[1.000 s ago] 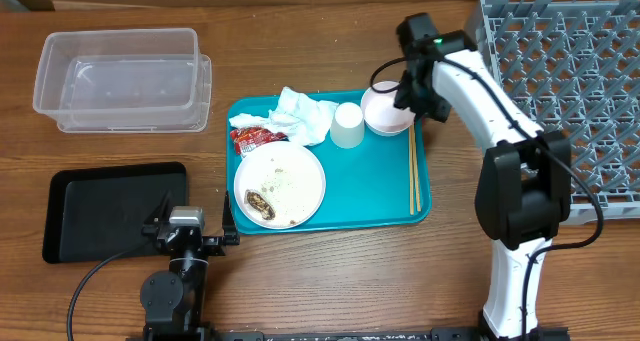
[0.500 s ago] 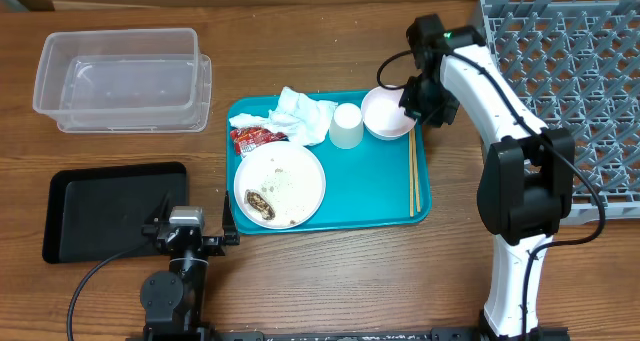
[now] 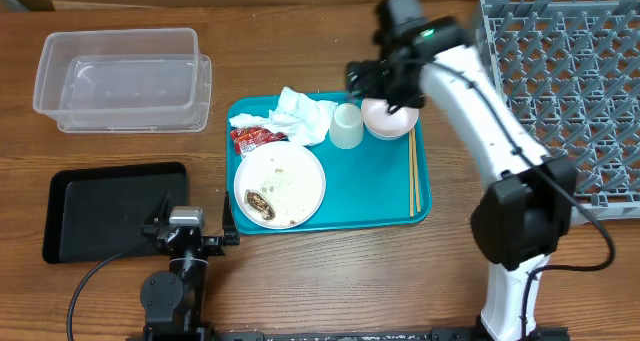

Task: Sort waste into correct bins and load items into the dishwasher
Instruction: 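Position the right gripper over the white cup on the tray, then grasp the white cup with the right gripper and lift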

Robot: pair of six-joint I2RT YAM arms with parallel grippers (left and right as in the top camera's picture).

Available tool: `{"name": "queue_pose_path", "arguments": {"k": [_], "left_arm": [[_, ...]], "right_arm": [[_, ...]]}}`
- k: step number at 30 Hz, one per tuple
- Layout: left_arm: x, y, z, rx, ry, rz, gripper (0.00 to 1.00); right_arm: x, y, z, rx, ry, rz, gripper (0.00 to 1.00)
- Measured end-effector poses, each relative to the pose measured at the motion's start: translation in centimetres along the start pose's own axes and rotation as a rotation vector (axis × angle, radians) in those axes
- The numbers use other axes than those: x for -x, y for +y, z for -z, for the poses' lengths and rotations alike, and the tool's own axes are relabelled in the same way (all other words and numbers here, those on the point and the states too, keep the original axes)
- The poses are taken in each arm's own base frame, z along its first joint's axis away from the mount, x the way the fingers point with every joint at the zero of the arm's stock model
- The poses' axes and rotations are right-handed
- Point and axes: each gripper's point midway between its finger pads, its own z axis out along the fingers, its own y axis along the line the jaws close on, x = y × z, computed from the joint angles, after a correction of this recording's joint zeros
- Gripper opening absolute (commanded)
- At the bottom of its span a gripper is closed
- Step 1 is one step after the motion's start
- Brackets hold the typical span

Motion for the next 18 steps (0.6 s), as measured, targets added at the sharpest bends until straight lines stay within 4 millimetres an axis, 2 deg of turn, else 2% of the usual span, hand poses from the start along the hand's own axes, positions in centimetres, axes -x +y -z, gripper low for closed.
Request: {"name": "queue_pose_path", "arguments": {"k": [3, 6, 18], "left_arm": [[0.0, 0.0, 0.0, 0.0, 0.0, 0.0, 1.0], [0.0, 0.0, 0.0, 0.0, 0.0, 0.0, 1.0], [0.0, 0.0, 0.0, 0.0, 0.0, 0.0, 1.0]], "right_arm": [[-1.3, 1.8, -1.6, -0.038, -0.004, 0.079, 1.0], [-2.0, 2.6, -2.8, -0.092, -0.029, 0.118, 1.0], [-1.8, 0.8, -5.8, -0.177, -0.093, 0.092, 0.99]]}}
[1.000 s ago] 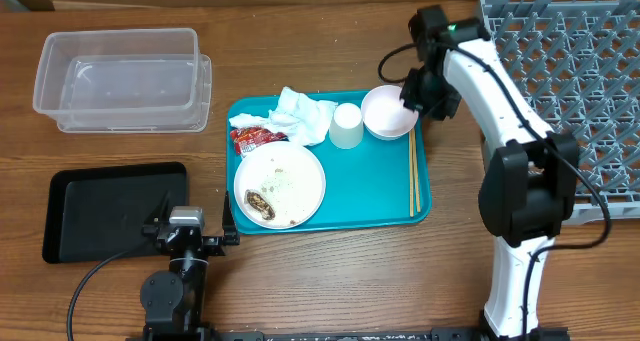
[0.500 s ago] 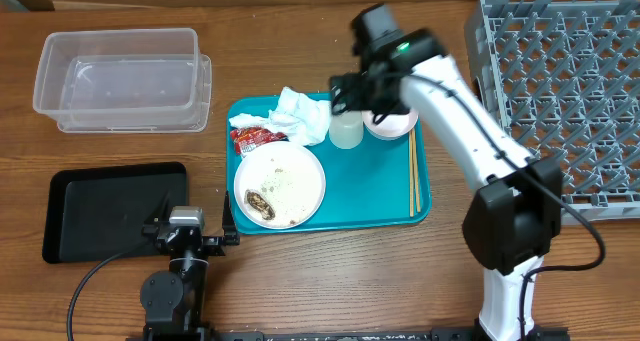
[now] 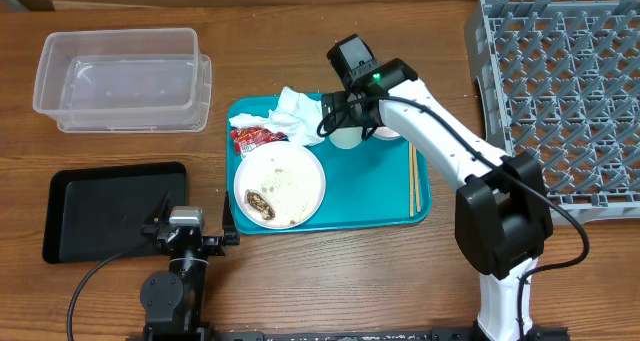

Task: Sort waste into correct bins and load items into the dishwasher
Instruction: 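Grasp the white cup with the right gripper and lift, then carry the white cup to the rack and lower it in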

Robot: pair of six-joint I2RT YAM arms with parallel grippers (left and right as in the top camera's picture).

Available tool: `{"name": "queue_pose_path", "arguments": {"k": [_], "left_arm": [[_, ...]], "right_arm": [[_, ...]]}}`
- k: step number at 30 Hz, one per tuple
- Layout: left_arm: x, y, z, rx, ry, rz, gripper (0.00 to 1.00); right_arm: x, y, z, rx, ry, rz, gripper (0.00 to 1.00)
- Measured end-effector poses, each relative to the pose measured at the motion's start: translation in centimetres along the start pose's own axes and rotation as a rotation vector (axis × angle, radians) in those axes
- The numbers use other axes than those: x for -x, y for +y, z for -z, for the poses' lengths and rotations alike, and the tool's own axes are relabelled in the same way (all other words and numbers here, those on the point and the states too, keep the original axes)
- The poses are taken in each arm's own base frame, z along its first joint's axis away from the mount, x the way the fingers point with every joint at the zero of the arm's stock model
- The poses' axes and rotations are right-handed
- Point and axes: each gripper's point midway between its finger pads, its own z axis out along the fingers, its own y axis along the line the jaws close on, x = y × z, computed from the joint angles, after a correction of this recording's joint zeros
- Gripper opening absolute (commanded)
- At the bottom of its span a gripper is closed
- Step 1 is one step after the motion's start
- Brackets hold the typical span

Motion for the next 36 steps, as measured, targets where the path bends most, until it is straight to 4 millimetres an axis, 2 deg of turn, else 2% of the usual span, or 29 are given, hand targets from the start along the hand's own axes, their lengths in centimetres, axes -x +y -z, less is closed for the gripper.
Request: {"name": "queue_pose_path", "arguments": {"k": [4, 9, 17, 23, 25, 27, 29, 32, 33, 36], "left_arm": [[0.0, 0.0, 0.0, 0.0, 0.0, 0.0, 1.0], [0.0, 0.0, 0.0, 0.0, 0.0, 0.0, 1.0], [0.0, 0.0, 0.0, 0.0, 0.0, 0.0, 1.0], [0.0, 0.0, 0.0, 0.0, 0.0, 0.0, 1.0], [0.0, 0.0, 0.0, 0.0, 0.0, 0.0, 1.0], [0.0, 0.0, 0.0, 0.0, 0.0, 0.0, 1.0], [0.0, 0.0, 0.0, 0.0, 0.0, 0.0, 1.0], [0.0, 0.0, 0.0, 0.0, 0.0, 0.0, 1.0], [0.0, 0.0, 0.0, 0.0, 0.0, 0.0, 1.0], [0.0, 0.0, 0.0, 0.0, 0.0, 0.0, 1.0]], "right_arm": [[0.2, 0.2, -0.4, 0.009, -0.017, -0.009, 0.93], [0.7, 0.7, -0.4, 0.023, -0.042, -0.012, 0.75], [0.2, 2.7, -0.9, 0.039, -0.047, 0.023, 0.74], [-0.6, 2.8, -2.0, 0.028, -0.018, 0.023, 0.73], [-0.8, 2.7, -2.2, 0.023, -0.008, 0.024, 0.61], [-1.1, 2.5, -2.1, 0.016, 0.004, 0.023, 0.54], [-1.3, 2.3, -1.7, 0.007, 0.022, 0.022, 0.52], [-1.5, 2.1, -0.8, -0.008, 0.053, 0.018, 0.35], [-1.2, 2.0, -0.3, -0.009, 0.055, 0.016, 0.32], [0.8, 1.9, 2.2, -0.002, 0.028, -0.001, 0.32]]}}
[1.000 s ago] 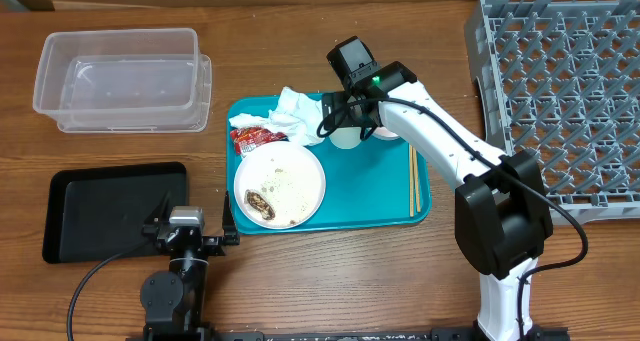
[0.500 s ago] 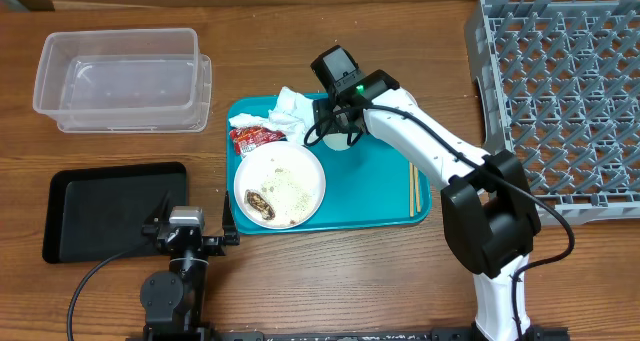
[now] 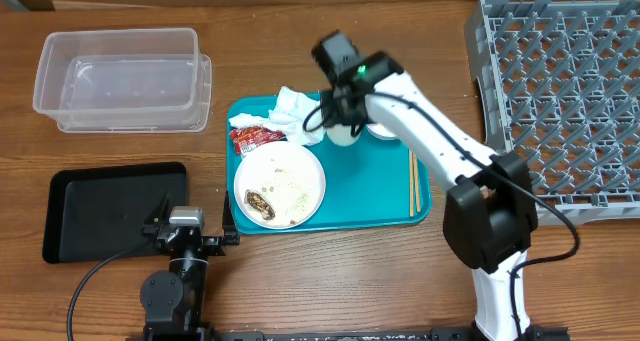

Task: Sort waste into correct bins and load items into the dishwasher
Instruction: 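Carry the white cup to the rack and lower it in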

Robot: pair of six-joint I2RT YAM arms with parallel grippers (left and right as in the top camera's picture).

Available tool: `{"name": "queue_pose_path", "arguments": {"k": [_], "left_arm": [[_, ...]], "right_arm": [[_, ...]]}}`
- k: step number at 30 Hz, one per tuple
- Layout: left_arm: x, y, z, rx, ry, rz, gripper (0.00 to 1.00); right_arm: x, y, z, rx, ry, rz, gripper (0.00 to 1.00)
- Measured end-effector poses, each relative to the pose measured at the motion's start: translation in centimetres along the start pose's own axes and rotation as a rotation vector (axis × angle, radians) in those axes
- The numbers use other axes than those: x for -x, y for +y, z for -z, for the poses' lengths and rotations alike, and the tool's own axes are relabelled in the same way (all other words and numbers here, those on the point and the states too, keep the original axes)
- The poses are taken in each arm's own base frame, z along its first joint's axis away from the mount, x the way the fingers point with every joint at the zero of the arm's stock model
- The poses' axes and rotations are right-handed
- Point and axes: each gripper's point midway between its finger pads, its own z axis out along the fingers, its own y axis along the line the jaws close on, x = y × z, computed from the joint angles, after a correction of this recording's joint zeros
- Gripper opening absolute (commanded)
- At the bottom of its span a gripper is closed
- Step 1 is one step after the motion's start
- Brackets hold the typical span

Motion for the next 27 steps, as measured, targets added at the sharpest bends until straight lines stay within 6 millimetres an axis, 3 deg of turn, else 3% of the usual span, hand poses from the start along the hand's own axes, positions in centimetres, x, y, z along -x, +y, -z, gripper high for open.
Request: {"name": "queue_pose_path", "arguments": {"k": [3, 6, 9, 13, 15, 16, 20, 24, 27], "left_arm": [[0.0, 0.0, 0.0, 0.0, 0.0, 0.0, 1.0], [0.0, 0.0, 0.0, 0.0, 0.0, 0.0, 1.0], [0.0, 0.0, 0.0, 0.0, 0.0, 0.0, 1.0], [0.0, 0.0, 0.0, 0.0, 0.0, 0.0, 1.0], [0.0, 0.0, 0.0, 0.0, 0.0, 0.0, 1.0], [0.0, 0.0, 0.0, 0.0, 0.0, 0.0, 1.0], [0.0, 0.0, 0.0, 0.0, 0.0, 0.0, 1.0], [0.0, 0.0, 0.0, 0.0, 0.0, 0.0, 1.0], [0.0, 0.0, 0.0, 0.0, 0.0, 0.0, 1.0]], "right_arm": [[3.1, -1.4, 4.1, -0.004, -0.066, -0.041, 0.36], [6.9, -4.7, 8.8, -0.034, -0.176, -0.114, 0.39], [10.4, -10.9, 13.9, -0.098, -0.307, -0.232, 0.39], [13.2, -22.3, 19.1, -0.209, -0.462, -0.425, 0.39], [12.9, -29.6, 20.7, -0.291, -0.504, -0.546, 0.39], [12.5, -32.3, 21.1, -0.323, -0.511, -0.589, 0.39], [8.6, -44.6, 23.1, -0.443, -0.536, -0.822, 0.39], [5.0, -53.1, 25.1, -0.486, -0.6, -0.99, 0.4], [3.1, -57.4, 26.0, -0.499, -0.648, -1.064, 0.44]]}}
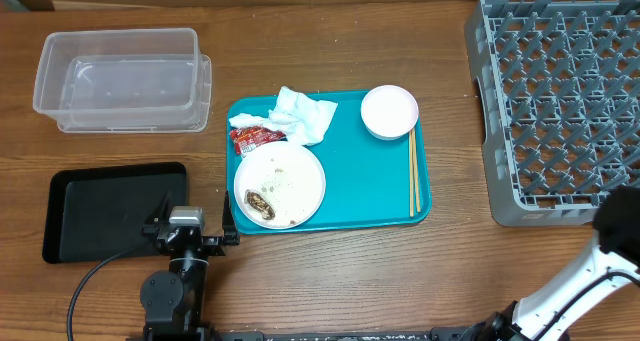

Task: Sort waste into correct bins and load items into the dishwasher
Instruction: 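Carry the white cup to the rack and lower it in, then open the right gripper to release the cup and withdraw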

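Note:
On the teal tray (370, 196) sit a white bowl (389, 111), a pair of wooden chopsticks (413, 176), a dirty white plate (281, 185) with food scraps, a crumpled white napkin (300, 115) and a red wrapper (251, 137). The pale cup is not visible anywhere. My left gripper (186, 229) rests low at the table's front edge beside the black tray; its fingers are hidden under the wrist. Only the right arm's white link and black elbow (620, 226) show at the lower right corner; its gripper is out of frame.
A grey dish rack (560, 101) fills the right side. A clear plastic tub (122, 78) stands at the back left, with a black tray (110, 209) in front of it.
The right arm, which was reaching over the cup on the tray, is now pulled back to the lower right corner. The pale cup is gone from the tray. The left arm has not moved.
The right gripper was first above the bowl at the tray's back right, with the cup beside it. It then stood over the cup for two moments. Now the arm is withdrawn, the cup is no longer seen, and the bowl lies uncovered.

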Robot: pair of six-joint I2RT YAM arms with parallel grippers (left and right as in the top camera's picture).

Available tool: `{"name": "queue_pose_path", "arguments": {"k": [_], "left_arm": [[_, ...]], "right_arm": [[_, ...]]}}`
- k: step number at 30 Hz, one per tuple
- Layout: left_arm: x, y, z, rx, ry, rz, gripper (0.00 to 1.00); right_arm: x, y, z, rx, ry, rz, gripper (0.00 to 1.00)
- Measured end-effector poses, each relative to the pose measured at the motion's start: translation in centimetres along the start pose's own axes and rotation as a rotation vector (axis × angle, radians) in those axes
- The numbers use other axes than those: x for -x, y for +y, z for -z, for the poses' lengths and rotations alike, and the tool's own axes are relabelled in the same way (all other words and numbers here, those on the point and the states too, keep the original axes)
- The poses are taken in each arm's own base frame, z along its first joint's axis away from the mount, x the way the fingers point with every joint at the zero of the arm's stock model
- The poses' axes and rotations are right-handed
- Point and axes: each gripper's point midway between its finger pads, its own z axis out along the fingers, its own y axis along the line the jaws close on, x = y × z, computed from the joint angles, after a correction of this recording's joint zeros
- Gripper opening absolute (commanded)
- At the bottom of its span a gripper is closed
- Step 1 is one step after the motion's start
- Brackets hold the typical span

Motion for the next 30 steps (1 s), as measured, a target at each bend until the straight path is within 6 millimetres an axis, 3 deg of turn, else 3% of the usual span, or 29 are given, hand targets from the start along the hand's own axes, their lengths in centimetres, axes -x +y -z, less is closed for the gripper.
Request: {"name": "queue_pose_path", "arguments": {"k": [3, 7, 14, 17, 24, 25, 27, 30], "left_arm": [[0.0, 0.0, 0.0, 0.0, 0.0, 0.0, 1.0], [0.0, 0.0, 0.0, 0.0, 0.0, 0.0, 1.0], [0.0, 0.0, 0.0, 0.0, 0.0, 0.0, 1.0], [0.0, 0.0, 0.0, 0.0, 0.0, 0.0, 1.0], [0.0, 0.0, 0.0, 0.0, 0.0, 0.0, 1.0], [0.0, 0.0, 0.0, 0.0, 0.0, 0.0, 0.99], [0.0, 0.0, 0.0, 0.0, 0.0, 0.0, 1.0], [0.0, 0.0, 0.0, 0.0, 0.0, 0.0, 1.0]], "right_arm": [[1.6, -2.5, -1.7, -0.011, -0.025, -0.056, 0.45], [1.2, -3.9, -5.0, -0.026, -0.003, -0.082, 0.45], [-2.2, -2.9, -12.6, -0.008, 0.057, -0.072, 0.45], [-3.6, -2.3, -14.4, 0.013, 0.088, -0.075, 0.45], [-4.4, -1.6, -15.2, 0.034, 0.104, -0.098, 0.58], [-4.4, -1.6, -15.2, 0.033, 0.105, -0.099, 0.62], [-4.5, -1.7, -15.2, 0.027, 0.109, -0.106, 0.79], [-4.5, -1.7, -15.2, 0.025, 0.11, -0.107, 0.82]]}}
